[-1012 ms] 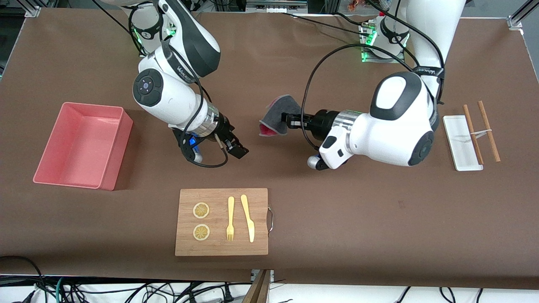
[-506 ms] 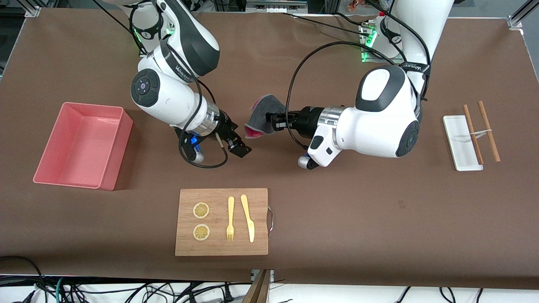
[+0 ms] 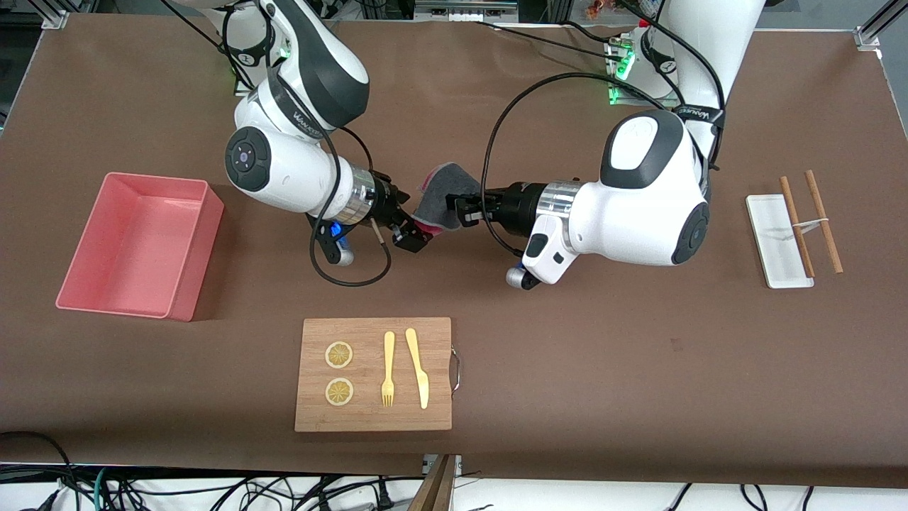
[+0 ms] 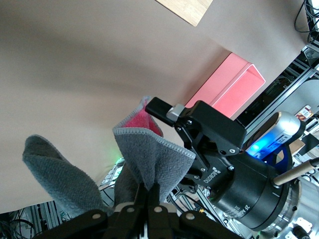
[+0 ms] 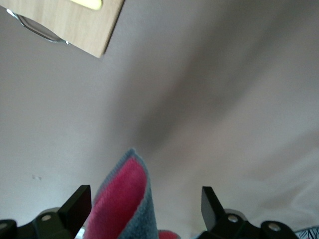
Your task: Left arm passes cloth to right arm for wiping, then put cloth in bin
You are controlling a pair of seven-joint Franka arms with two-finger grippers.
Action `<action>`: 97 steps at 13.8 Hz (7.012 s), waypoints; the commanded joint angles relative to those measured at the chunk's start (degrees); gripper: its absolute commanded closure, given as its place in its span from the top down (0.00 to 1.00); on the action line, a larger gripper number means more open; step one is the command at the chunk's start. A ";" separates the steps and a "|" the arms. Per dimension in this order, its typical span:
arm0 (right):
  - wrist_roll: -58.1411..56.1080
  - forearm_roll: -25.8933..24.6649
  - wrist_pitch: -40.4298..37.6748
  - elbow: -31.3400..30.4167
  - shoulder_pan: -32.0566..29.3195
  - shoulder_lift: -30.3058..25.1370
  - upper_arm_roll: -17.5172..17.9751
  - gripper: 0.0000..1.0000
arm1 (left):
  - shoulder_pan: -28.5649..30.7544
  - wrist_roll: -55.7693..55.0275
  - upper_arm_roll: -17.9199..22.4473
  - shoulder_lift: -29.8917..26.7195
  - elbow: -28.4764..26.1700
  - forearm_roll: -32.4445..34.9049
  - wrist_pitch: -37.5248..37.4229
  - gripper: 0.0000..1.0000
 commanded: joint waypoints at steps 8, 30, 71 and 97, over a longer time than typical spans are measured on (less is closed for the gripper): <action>0.46 6.35 -1.15 0.22 -0.17 0.95 -0.35 0.00 | -0.03 -1.14 0.59 -0.40 0.38 -1.43 0.18 0.00; -5.69 -1.47 -6.06 -0.30 1.24 4.73 -0.53 0.00 | 1.82 2.63 1.29 -4.78 -1.54 15.14 -5.71 1.00; -45.80 -11.34 -13.11 -5.66 2.63 11.32 -16.35 0.00 | 22.65 40.69 -4.68 -33.44 -27.21 60.36 -5.63 1.00; -45.49 -7.71 -11.07 -4.26 3.54 13.87 -14.41 0.00 | 22.74 39.90 -6.26 -31.95 -24.93 58.87 -5.71 1.00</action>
